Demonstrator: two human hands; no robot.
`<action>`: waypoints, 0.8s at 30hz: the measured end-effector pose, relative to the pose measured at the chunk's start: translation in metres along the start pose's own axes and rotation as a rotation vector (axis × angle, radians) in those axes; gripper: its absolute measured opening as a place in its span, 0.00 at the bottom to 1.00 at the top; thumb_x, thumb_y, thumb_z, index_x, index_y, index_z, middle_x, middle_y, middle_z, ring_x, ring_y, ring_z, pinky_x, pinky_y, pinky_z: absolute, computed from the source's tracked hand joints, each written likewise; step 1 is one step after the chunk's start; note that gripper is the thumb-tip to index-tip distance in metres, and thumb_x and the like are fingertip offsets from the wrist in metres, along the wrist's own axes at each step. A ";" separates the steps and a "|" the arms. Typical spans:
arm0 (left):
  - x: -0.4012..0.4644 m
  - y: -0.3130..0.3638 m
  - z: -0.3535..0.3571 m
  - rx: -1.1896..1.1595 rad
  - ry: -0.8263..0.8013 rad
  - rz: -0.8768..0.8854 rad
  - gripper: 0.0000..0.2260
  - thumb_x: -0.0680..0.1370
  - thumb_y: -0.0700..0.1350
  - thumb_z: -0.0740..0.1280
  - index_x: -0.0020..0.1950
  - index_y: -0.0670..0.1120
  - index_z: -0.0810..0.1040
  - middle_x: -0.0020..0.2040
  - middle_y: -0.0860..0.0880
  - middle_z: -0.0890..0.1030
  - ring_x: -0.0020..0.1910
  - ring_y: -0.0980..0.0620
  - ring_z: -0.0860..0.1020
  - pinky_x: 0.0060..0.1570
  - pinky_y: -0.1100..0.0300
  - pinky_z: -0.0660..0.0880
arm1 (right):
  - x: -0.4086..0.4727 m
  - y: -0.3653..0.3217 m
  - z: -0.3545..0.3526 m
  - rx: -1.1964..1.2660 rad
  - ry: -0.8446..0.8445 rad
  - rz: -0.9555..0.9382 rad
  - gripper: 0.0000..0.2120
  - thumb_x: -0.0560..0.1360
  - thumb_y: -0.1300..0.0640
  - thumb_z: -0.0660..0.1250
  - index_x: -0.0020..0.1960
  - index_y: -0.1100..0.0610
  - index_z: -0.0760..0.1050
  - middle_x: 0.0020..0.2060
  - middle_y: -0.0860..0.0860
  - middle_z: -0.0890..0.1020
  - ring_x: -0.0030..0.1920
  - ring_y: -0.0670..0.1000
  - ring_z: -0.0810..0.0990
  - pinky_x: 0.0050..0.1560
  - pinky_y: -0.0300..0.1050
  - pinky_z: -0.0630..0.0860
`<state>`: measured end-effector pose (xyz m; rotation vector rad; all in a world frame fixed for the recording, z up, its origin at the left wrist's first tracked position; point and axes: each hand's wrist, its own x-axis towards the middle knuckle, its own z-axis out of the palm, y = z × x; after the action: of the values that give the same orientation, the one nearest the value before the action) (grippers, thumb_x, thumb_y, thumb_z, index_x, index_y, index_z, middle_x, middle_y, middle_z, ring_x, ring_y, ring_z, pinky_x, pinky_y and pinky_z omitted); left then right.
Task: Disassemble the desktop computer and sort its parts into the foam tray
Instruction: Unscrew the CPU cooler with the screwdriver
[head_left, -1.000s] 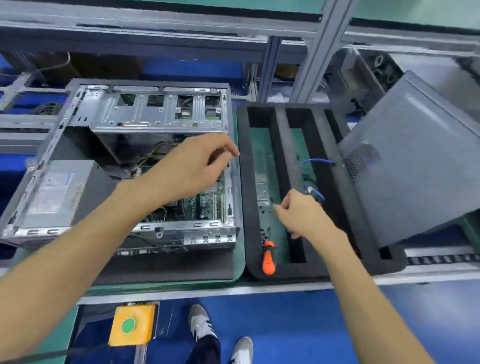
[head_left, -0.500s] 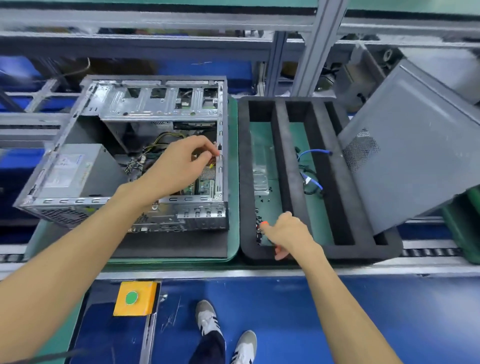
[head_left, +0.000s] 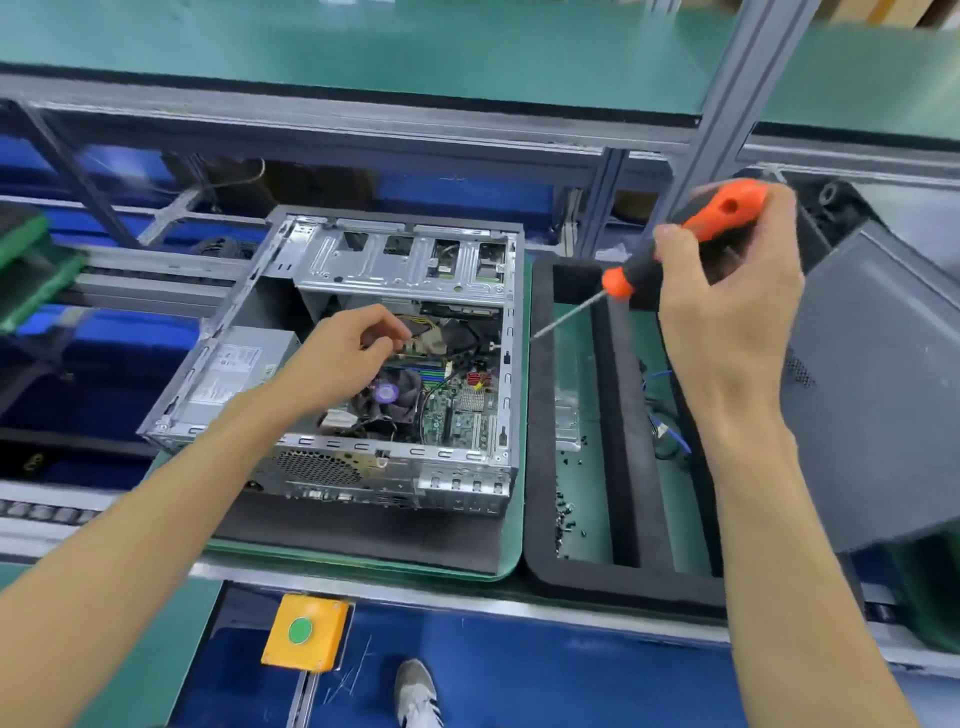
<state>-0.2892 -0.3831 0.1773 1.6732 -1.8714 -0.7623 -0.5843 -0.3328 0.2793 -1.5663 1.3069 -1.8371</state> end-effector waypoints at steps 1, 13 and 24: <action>0.003 -0.005 -0.004 0.022 0.006 -0.004 0.12 0.80 0.39 0.63 0.49 0.56 0.79 0.45 0.60 0.82 0.44 0.59 0.80 0.41 0.62 0.77 | 0.005 -0.004 0.010 0.035 -0.016 -0.031 0.08 0.76 0.64 0.65 0.49 0.56 0.66 0.36 0.47 0.76 0.34 0.47 0.84 0.31 0.35 0.77; 0.030 -0.049 0.024 0.515 -0.415 0.131 0.36 0.71 0.58 0.74 0.76 0.48 0.67 0.72 0.49 0.70 0.70 0.46 0.69 0.69 0.48 0.67 | -0.026 0.066 0.139 -0.149 -0.413 0.148 0.09 0.76 0.54 0.65 0.50 0.52 0.65 0.32 0.47 0.77 0.33 0.52 0.84 0.37 0.62 0.81; 0.038 -0.070 0.035 0.545 -0.471 0.131 0.40 0.71 0.64 0.70 0.79 0.53 0.59 0.71 0.54 0.67 0.72 0.49 0.64 0.73 0.39 0.56 | -0.032 0.089 0.153 -0.202 -0.335 0.122 0.09 0.74 0.52 0.65 0.48 0.43 0.65 0.35 0.51 0.77 0.32 0.59 0.83 0.34 0.62 0.79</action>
<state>-0.2680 -0.4241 0.1033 1.7553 -2.6805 -0.6705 -0.4579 -0.4111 0.1785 -1.7613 1.4234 -1.3325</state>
